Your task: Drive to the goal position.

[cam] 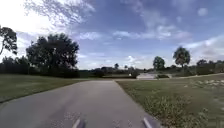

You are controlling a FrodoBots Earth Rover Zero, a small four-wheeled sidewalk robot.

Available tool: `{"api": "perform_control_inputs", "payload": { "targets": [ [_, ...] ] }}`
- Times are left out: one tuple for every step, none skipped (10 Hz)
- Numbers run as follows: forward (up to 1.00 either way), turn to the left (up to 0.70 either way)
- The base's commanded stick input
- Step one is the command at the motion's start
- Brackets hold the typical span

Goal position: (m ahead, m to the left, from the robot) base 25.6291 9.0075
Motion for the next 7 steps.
{"api": "perform_control_inputs", "payload": {
  "targets": [
    [0.69, 0.03],
    [0.69, 0.03],
    [0.69, 0.03],
    [0.69, 0.03],
    [0.69, 0.03],
    [0.69, 0.03],
    [0.69, 0.03]
  ]
}}
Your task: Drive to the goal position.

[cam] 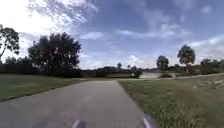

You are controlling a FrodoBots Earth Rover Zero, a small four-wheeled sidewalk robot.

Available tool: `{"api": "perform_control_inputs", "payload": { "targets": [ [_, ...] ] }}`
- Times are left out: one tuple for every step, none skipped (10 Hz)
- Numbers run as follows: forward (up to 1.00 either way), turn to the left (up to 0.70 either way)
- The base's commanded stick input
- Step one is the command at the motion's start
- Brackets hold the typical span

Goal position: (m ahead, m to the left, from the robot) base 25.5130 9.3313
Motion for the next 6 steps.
{"api": "perform_control_inputs", "payload": {
  "targets": [
    [0.69, 0.03],
    [0.69, 0.03],
    [0.69, 0.03],
    [0.69, 0.03],
    [0.69, 0.27],
    [0.69, 0.34]
  ]
}}
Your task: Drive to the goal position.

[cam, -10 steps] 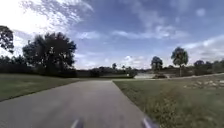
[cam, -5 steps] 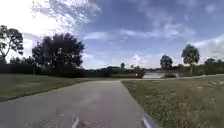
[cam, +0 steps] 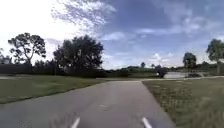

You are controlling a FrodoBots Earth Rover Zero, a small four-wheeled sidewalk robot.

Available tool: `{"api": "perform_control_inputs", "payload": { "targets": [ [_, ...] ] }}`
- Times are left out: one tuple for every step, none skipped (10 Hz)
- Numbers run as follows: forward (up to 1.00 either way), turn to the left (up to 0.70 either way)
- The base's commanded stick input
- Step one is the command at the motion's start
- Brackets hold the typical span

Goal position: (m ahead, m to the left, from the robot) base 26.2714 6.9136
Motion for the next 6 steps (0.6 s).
{"api": "perform_control_inputs", "payload": {
  "targets": [
    [0.69, 0.34],
    [0.69, 0.34],
    [0.69, 0.34],
    [0.69, 0.34],
    [0.69, 0.34],
    [0.69, 0.34]
  ]
}}
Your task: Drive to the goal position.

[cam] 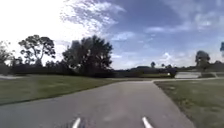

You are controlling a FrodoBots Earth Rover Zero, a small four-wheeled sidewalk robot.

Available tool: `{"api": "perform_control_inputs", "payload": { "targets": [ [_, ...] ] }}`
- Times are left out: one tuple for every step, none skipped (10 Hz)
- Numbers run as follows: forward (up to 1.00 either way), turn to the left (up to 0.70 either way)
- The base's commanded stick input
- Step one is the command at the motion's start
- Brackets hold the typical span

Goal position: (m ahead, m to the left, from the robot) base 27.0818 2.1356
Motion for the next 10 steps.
{"api": "perform_control_inputs", "payload": {
  "targets": [
    [0.69, 0.34],
    [0.69, 0.34],
    [0.69, 0.34],
    [0.69, 0.15],
    [0.69, 0.03],
    [0.69, 0.03],
    [0.69, 0.03],
    [0.69, 0.03],
    [0.69, 0.03],
    [0.69, 0.03]
  ]
}}
